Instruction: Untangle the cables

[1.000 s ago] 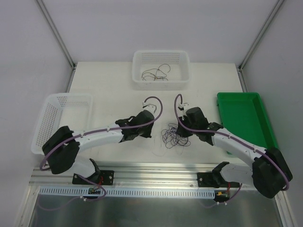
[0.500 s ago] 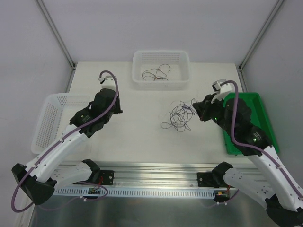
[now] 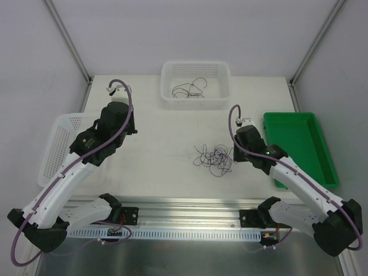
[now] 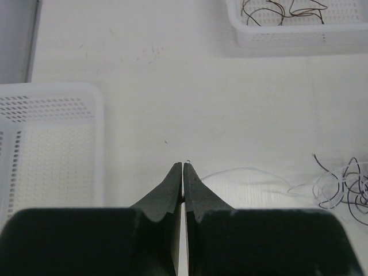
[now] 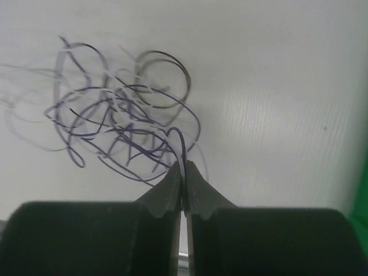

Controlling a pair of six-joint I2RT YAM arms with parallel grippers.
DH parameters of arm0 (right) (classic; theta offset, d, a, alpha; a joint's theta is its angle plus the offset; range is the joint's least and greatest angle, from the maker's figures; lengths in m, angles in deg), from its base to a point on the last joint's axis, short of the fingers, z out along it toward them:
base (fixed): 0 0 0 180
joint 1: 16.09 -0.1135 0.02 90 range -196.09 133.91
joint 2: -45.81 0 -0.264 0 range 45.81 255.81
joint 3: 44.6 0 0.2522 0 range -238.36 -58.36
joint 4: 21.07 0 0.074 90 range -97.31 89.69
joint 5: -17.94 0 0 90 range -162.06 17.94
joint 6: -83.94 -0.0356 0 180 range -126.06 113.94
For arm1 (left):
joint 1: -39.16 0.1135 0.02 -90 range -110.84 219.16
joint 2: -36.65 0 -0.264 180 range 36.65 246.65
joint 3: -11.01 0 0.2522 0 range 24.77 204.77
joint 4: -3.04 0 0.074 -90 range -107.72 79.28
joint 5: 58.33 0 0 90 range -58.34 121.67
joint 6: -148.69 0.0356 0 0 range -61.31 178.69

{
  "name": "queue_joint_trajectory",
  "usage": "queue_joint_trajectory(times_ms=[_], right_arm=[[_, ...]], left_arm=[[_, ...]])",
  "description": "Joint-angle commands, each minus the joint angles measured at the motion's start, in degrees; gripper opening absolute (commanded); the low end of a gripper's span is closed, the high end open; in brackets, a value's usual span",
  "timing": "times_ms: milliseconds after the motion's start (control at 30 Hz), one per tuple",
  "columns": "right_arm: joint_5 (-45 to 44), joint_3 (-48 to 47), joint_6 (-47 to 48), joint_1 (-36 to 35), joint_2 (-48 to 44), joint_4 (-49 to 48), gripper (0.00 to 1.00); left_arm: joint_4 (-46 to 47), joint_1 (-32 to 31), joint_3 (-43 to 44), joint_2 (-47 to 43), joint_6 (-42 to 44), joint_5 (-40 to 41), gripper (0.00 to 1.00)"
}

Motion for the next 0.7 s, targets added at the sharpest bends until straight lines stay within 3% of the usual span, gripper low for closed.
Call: queue_joint_trajectory(times_ms=[0, 200, 333, 467, 600, 667], right_arm=[[-2.04, 3.75, -6.17, 2.68, 2.89, 1.05, 0.07], [-0.63, 1.66, -7.31, 6.81, -2.26, 0.96, 0.06], [-1.77, -2.91, -8.37, 7.43, -7.61, 4.38, 0.04], [4.37, -0.2, -7.49, 7.34, -14.4, -1.58, 0.08], [4.91, 0.24, -7.66, 7.43, -8.71, 3.23, 0.07], [7.7, 2.78, -7.14, 7.43, -5.9, 2.29, 0.12]], left_arm=[[-2.53, 2.35, 6.77, -2.06, 5.46, 3.44, 0.0], [-3.23, 5.61, 15.13, -3.03, 11.27, 6.43, 0.0], [-2.97, 5.78, 17.34, -3.47, 10.31, 5.13, 0.0], [-1.92, 5.7, 12.97, -1.55, 8.99, -3.64, 0.0], [-0.78, 5.87, 7.24, 1.27, 7.94, -4.64, 0.0], [-0.25, 6.13, 4.96, 2.5, 7.33, -7.18, 0.0]])
